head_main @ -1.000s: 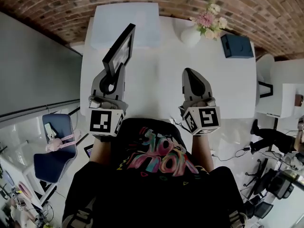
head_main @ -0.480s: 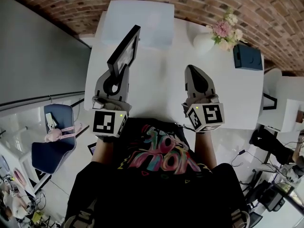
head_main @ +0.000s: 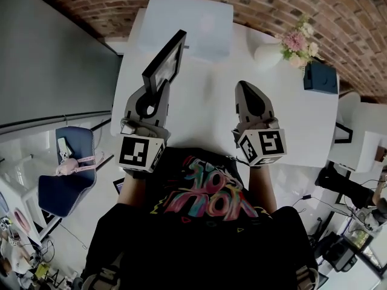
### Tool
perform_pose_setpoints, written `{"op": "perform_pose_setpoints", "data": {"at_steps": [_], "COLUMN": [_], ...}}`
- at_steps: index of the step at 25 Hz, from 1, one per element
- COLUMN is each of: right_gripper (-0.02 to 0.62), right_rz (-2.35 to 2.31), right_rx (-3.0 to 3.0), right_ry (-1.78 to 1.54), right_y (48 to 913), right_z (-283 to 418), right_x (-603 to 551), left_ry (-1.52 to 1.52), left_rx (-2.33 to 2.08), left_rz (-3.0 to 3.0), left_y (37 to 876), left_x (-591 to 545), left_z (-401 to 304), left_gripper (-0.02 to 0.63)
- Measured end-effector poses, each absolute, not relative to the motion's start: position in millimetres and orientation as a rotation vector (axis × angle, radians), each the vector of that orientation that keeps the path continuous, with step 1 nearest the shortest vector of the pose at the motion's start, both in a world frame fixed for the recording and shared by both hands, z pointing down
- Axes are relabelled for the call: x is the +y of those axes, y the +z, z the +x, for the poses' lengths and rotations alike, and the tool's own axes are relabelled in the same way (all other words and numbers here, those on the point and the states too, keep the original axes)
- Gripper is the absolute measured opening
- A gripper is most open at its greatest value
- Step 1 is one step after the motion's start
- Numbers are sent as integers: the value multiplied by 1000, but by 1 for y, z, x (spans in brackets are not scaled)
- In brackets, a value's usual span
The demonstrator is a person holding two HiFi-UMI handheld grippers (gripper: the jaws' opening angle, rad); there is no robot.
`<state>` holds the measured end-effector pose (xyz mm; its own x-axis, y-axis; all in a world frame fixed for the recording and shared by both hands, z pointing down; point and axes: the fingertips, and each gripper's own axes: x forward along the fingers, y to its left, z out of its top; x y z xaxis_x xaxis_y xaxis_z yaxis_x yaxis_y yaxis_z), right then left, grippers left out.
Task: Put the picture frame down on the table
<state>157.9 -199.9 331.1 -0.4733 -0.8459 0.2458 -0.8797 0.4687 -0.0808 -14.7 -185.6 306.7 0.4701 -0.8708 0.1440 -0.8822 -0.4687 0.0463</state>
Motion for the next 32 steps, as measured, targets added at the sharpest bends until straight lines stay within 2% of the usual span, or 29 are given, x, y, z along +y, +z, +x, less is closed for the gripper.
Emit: {"op": "perform_pose_setpoints", "data": {"at_steps": [12,32], "right_gripper": [18,18], "right_rz": [1431,1400], "right_rx": [-2526,-2475], "right_ry": [347,475], "right_y": [358,407], "right_z": [133,124], "right_x": [-206,-192], "left_ry": [137,217], "left_rx": [-1369,-1033], "left_rz": [2473,2088], "left_y": [352,509], "left_x": [-188,-134], "left_z": [-23,-17], "left_gripper": [29,29]}}
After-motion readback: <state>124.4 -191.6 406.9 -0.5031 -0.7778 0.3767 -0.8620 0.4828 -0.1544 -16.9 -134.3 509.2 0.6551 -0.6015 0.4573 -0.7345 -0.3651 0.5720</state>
